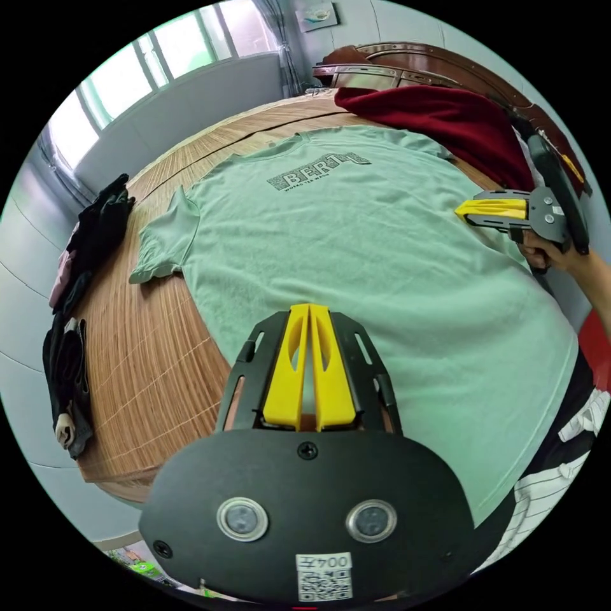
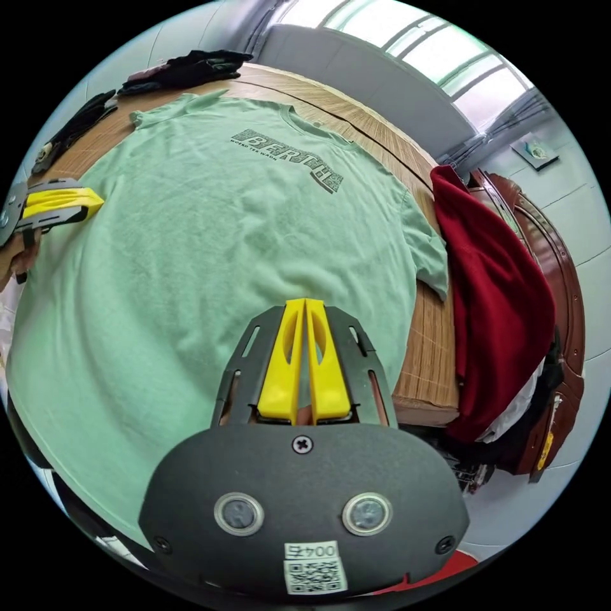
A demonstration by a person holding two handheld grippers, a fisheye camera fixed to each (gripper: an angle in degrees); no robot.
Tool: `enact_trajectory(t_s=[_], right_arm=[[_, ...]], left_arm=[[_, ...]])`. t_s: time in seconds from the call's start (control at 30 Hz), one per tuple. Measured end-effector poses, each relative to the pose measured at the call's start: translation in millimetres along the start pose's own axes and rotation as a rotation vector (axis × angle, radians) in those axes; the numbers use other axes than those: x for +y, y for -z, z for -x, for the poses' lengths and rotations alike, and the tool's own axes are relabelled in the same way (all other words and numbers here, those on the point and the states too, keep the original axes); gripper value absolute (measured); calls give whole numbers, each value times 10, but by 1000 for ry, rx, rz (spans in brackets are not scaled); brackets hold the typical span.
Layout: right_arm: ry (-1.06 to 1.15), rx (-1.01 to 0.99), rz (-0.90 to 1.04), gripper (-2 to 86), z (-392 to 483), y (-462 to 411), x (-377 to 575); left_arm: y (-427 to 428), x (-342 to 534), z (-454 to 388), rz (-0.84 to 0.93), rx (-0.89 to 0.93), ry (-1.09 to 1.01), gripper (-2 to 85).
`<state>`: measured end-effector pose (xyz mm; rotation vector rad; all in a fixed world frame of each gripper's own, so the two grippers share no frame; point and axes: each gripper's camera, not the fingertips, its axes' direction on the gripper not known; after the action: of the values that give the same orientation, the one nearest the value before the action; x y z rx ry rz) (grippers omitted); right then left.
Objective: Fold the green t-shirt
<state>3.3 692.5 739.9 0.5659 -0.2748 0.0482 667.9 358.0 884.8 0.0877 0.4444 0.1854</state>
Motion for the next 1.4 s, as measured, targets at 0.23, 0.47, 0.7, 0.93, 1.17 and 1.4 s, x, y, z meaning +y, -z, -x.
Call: enact_trajectory(t_s=[0.23,0.47,0.7,0.93,1.17,1.4], right_arm=[[-224,-223,-188,-7,-307,602,217],[-222,-459,-117,-7,39,386,234],[-194,-466,-109,-7,26,245,223],[-192,-467,-104,-7,-94,120,261],[-211,-502,-94,-7,-301,-46,291],[-230,-518,-76,-7,-472,-216,297]], left_arm=[[251,-42,800,-68,65,254,4],[204,37,2662,-42,279,810,33],[-98,-185,3479,-44,356,985,84],[-270,-215,3693,-62,379,1096,104],[-334,-424,3747,-7,327,1102,114],[-187,-604,3640,-84,301,1143,43]])
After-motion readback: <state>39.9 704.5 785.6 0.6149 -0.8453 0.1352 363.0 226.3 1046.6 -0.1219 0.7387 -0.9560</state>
